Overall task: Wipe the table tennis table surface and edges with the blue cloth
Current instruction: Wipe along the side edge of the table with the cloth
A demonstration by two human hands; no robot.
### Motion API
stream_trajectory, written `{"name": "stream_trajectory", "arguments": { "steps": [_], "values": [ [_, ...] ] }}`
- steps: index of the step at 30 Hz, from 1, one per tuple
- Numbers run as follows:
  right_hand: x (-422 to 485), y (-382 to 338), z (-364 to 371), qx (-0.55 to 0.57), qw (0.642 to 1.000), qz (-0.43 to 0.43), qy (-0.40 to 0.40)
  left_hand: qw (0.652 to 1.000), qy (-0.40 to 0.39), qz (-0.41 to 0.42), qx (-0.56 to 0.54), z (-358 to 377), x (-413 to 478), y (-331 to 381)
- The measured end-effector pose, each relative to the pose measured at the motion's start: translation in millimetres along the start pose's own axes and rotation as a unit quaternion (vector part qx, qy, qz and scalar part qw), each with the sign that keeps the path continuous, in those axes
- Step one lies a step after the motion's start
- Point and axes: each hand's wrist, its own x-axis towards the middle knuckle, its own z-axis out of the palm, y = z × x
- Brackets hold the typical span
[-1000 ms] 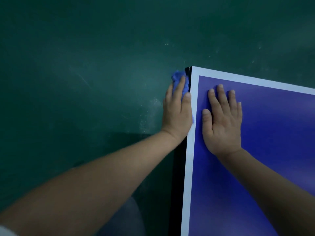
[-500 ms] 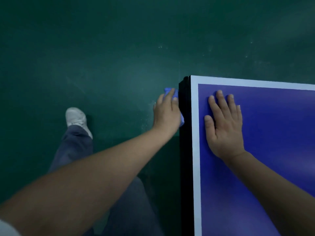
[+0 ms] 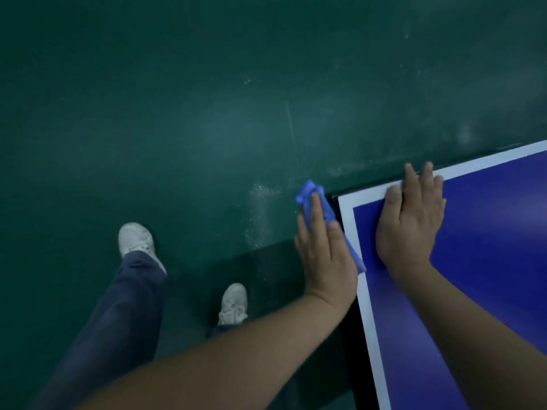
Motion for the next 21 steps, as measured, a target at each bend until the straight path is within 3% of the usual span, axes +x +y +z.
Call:
{"name": "stream_trajectory", "arguments": {
  "steps": [2,4,8,10,12,15,21],
  "values": [
    [0,-2,-1,0.010,1.000,0.010,0.003,0.990,0.038,-0.122,-0.066,8,11,1],
    [0,-5,-2,0.020,1.000,0.019,0.003,0.977,0.045,-0.180,-0.107,9,30,1],
    [-5,-5,-1,0.040,0.995,0.082,0.047,0.984,0.033,-0.137,-0.110,-20,84,8],
    [-4,-4,1,0.035,0.986,0.150,0.064,0.992,-0.041,-0.093,-0.080,-34,115,24],
    [-2,-4,4,0.020,0.981,0.189,0.043,0.976,-0.208,-0.064,-0.022,-37,133,44],
    [1,-4,3,-0.003,0.982,0.186,0.013,0.887,-0.448,-0.039,0.102,-32,134,64],
    [3,-5,3,0.003,0.986,0.164,0.014,0.825,-0.535,0.058,0.171,-36,139,70]
  ]
}}
